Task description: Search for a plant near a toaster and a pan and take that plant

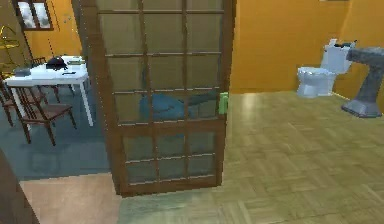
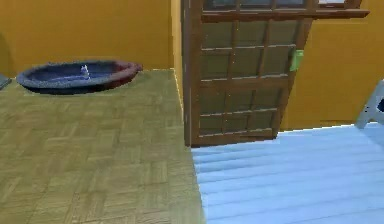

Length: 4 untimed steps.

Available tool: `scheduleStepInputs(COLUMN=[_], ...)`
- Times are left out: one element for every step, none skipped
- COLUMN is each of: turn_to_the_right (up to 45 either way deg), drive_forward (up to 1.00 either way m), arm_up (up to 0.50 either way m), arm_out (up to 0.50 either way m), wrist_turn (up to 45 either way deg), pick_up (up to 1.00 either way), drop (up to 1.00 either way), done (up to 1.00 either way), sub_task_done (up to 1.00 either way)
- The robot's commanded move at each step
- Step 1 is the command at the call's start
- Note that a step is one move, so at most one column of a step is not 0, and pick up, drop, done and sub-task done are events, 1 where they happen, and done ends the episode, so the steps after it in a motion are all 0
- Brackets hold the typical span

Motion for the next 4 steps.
scheduleStepInputs(turn_to_the_right=[0.0,-45.0,-3.0,0.0], drive_forward=[0.75,0.00,0.00,0.40], arm_up=[0.00,0.00,0.00,0.00], arm_out=[0.00,0.00,0.00,0.00], wrist_turn=[0.0,0.0,0.0,0.0], pick_up=[0.00,0.00,0.00,0.00], drop=[0.00,0.00,0.00,0.00], done=[0.00,0.00,0.00,0.00], sub_task_done=[0.00,0.00,0.00,0.00])
